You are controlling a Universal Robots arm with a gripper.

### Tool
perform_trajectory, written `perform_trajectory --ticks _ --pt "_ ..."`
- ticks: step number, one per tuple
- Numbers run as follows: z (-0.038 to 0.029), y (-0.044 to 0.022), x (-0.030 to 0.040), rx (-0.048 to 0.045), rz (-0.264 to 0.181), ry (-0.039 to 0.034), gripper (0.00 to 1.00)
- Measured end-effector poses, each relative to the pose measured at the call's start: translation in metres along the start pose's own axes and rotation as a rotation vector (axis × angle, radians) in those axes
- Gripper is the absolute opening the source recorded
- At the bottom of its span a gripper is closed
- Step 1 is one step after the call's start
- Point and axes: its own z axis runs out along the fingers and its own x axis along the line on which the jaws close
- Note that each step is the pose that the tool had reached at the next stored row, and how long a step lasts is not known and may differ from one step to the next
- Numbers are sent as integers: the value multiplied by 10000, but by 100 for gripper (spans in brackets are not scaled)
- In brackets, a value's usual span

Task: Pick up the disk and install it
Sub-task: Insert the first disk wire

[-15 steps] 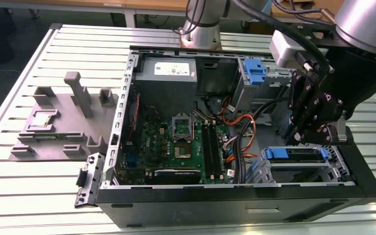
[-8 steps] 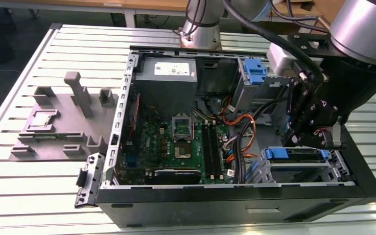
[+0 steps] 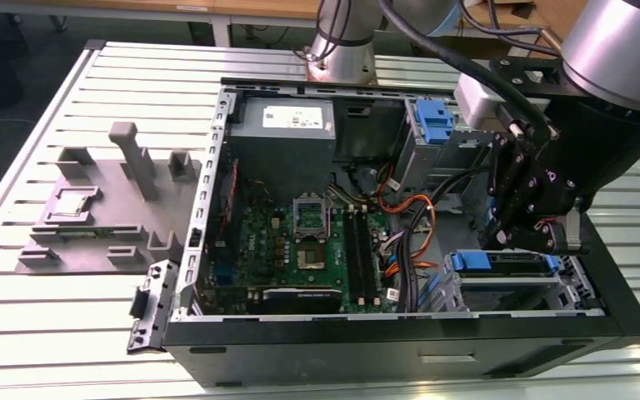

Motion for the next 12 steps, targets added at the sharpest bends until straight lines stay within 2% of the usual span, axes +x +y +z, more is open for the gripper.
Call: perform_trajectory --ticks 5,9,12 --pt "0 0 0 1 0 0 10" --pt "3 -68 -4 2 -5 -2 10" --pt "2 -75 -5 3 -53 1 10"
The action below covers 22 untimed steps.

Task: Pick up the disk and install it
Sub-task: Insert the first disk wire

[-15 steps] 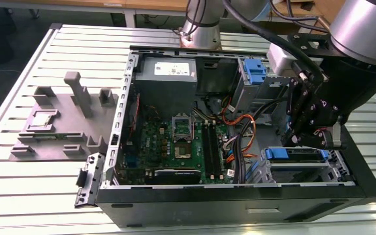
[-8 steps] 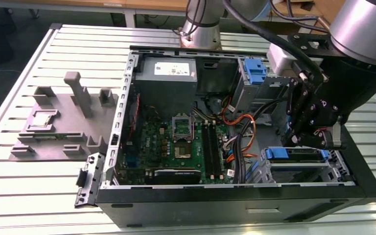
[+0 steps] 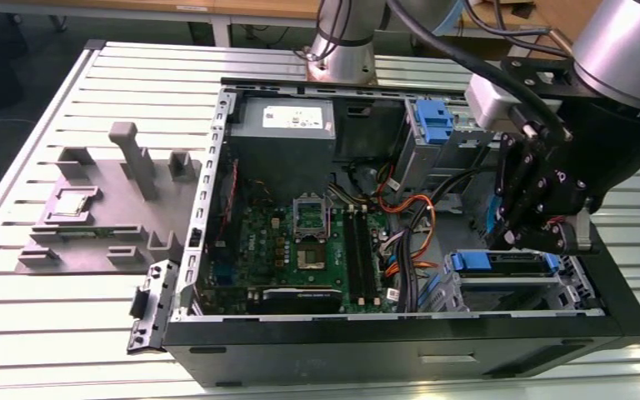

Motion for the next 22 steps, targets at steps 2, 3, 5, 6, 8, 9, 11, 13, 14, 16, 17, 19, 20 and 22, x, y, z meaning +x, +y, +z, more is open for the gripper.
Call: perform_trajectory --ticks 2,3,5,6,8,9,11,13,14,16,17,19,20,22 --pt "-9 0 1 3 -47 2 10" --pt "-22 -1 2 3 -59 0 10" --pt "-60 0 3 3 -67 -1 10" --pt "-77 -1 4 4 -70 -1 10" --pt "-100 -1 5 4 -80 -3 10" --pt "-99 -1 5 6 -112 -5 10" --pt "-100 -1 5 18 -394 -3 10" --pt "-98 -1 5 33 -742 -3 10" --pt "-98 -1 5 37 -854 -3 10" --pt "-98 -2 4 43 -985 -3 10" --pt "-98 -2 4 44 -997 -3 10" --pt "-98 -3 4 44 -1010 -4 10" --pt "-98 -3 4 45 -1016 -4 10" --pt "-98 -3 4 45 -1028 -4 10"
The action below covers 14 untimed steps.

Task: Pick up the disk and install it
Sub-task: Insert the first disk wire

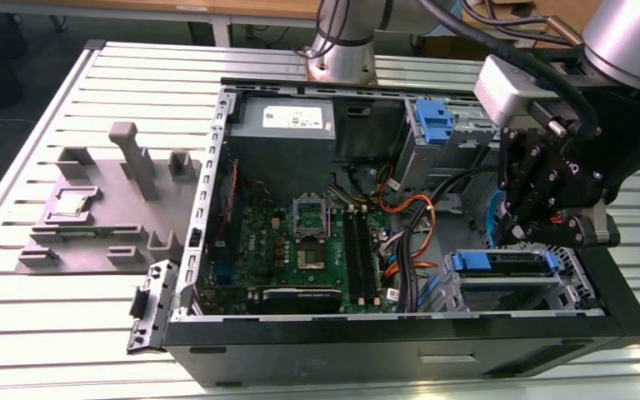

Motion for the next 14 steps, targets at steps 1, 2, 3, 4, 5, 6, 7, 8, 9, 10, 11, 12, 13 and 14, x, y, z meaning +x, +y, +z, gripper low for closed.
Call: perform_trajectory --ticks 1,2,3,4,5,6,7,8,9,10,11,12,13,14 --pt "0 0 0 0 -6 0 10" --pt "0 0 0 1 -11 0 10" --pt "0 0 0 1 -18 -1 10" --pt "0 0 0 1 -24 0 10" --pt "0 0 0 1 -29 -1 10" --pt "0 0 0 2 -36 0 10" --pt "0 0 0 2 -41 0 10" --pt "0 0 0 2 -47 0 10" --pt "0 0 0 2 -53 0 10" --pt "0 0 0 3 -59 0 10" --pt "0 0 0 3 -65 0 10" --pt "0 0 0 3 -71 0 10" --pt "0 0 0 4 -77 0 10" --pt "0 0 0 4 -83 -1 10"
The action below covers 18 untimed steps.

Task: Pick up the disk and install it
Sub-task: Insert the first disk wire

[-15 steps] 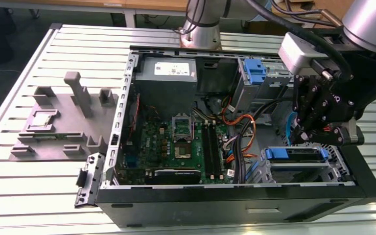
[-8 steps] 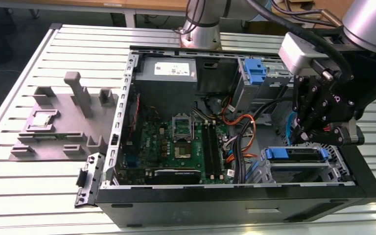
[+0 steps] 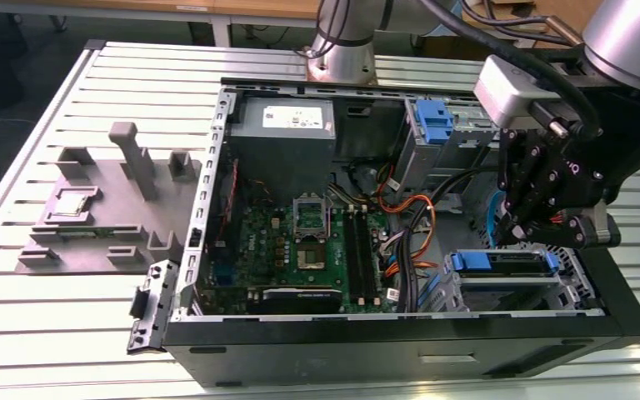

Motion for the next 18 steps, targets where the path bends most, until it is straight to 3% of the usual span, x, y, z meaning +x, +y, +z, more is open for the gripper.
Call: perform_trajectory --ticks 18 --pt "-1 -15 1 4 -90 1 10"
